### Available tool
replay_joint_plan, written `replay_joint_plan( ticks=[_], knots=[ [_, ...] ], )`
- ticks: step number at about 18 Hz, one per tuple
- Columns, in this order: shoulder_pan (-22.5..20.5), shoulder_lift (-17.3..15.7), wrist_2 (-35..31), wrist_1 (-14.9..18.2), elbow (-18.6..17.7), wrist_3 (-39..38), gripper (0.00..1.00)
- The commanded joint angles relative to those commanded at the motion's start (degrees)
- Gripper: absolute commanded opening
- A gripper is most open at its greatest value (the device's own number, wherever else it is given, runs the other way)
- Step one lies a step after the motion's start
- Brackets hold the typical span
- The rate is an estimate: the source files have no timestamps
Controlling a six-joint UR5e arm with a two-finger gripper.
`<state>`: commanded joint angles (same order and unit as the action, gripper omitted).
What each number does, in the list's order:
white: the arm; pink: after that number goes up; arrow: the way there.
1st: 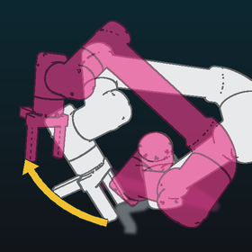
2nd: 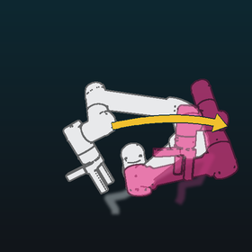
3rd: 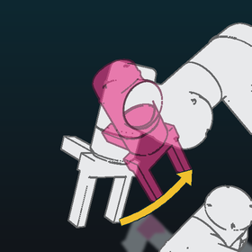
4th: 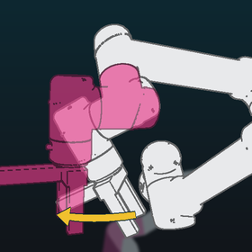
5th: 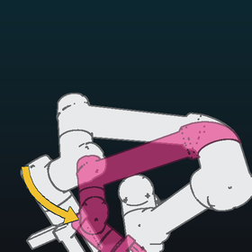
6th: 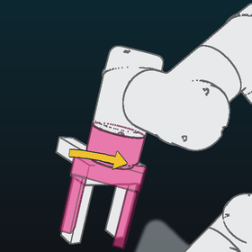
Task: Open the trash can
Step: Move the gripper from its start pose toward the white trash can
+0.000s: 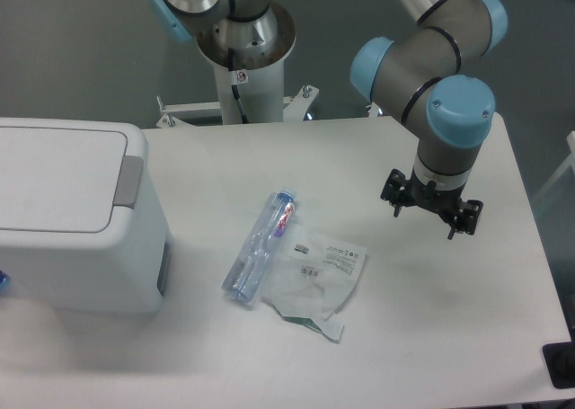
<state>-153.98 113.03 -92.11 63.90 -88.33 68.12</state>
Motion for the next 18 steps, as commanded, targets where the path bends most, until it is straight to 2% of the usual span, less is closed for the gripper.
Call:
replay_joint_plan(
  ticks=[10, 12, 16, 18],
  knots=[
    [0.09, -0.18, 0.09, 0.09, -0.09, -0.17, 1.00],
    [0.00, -1.14, 0.61, -0.17, -0.61, -0.87, 1.00],
    [0.17, -2.55, 2.37, -0.09, -1.05, -10.09, 1.00],
    [0.96, -2.64, 2.37, -0.09, -1.06, -10.98, 1.00]
  ],
)
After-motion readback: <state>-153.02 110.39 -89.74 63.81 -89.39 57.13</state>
